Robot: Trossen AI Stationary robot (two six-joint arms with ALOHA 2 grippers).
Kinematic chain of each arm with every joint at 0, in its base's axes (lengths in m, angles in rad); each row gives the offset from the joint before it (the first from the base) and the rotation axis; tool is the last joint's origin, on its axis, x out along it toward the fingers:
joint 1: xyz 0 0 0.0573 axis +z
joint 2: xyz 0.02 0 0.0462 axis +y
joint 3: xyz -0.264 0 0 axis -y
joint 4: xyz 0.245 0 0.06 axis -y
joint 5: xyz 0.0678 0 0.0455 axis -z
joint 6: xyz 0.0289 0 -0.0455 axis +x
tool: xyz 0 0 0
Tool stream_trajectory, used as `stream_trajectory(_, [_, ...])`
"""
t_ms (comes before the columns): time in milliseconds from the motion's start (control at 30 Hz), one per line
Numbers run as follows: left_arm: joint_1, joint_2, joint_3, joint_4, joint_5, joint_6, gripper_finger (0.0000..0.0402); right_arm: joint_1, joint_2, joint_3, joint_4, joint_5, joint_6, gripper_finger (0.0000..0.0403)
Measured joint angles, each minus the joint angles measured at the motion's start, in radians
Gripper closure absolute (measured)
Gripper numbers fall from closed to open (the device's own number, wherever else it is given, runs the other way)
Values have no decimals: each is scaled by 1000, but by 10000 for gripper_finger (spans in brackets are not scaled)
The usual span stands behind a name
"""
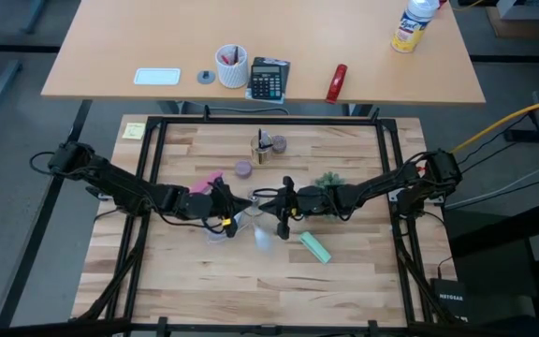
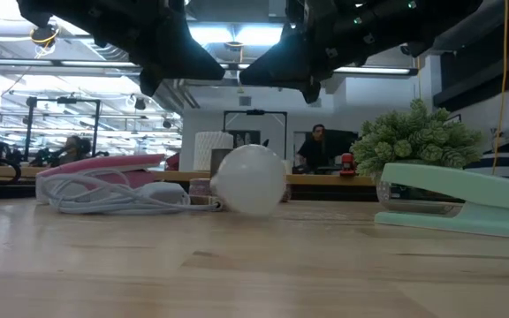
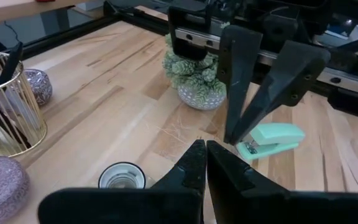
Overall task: Screw lightbulb
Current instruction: Insert the lightbulb into the lamp
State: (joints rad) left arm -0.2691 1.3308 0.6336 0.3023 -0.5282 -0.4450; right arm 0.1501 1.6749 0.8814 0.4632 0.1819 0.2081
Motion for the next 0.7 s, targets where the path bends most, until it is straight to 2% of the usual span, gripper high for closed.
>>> stream_trajectory(200, [0, 0, 0, -1, 0, 0, 396, 0, 0, 1, 4, 0, 0, 389])
stream_trajectory(267, [0, 0, 0, -1, 30, 0, 396, 0, 0, 1, 4, 0, 0, 389])
stream_trajectory(300, [0, 0, 0, 0, 71, 0, 396, 0, -1, 1, 4, 0, 0, 389])
stream_trajectory(433, [-28, 0, 0, -3, 383, 11, 396, 0, -2, 2, 4, -12, 0, 389])
stream_trajectory(500, [-58, 0, 0, -14, 500, 8, 396, 0, -2, 2, 4, -17, 0, 389])
stream_trajectory(700, [-130, -1, 0, -102, 596, -10, 396, 0, -2, 2, 4, -17, 0, 389])
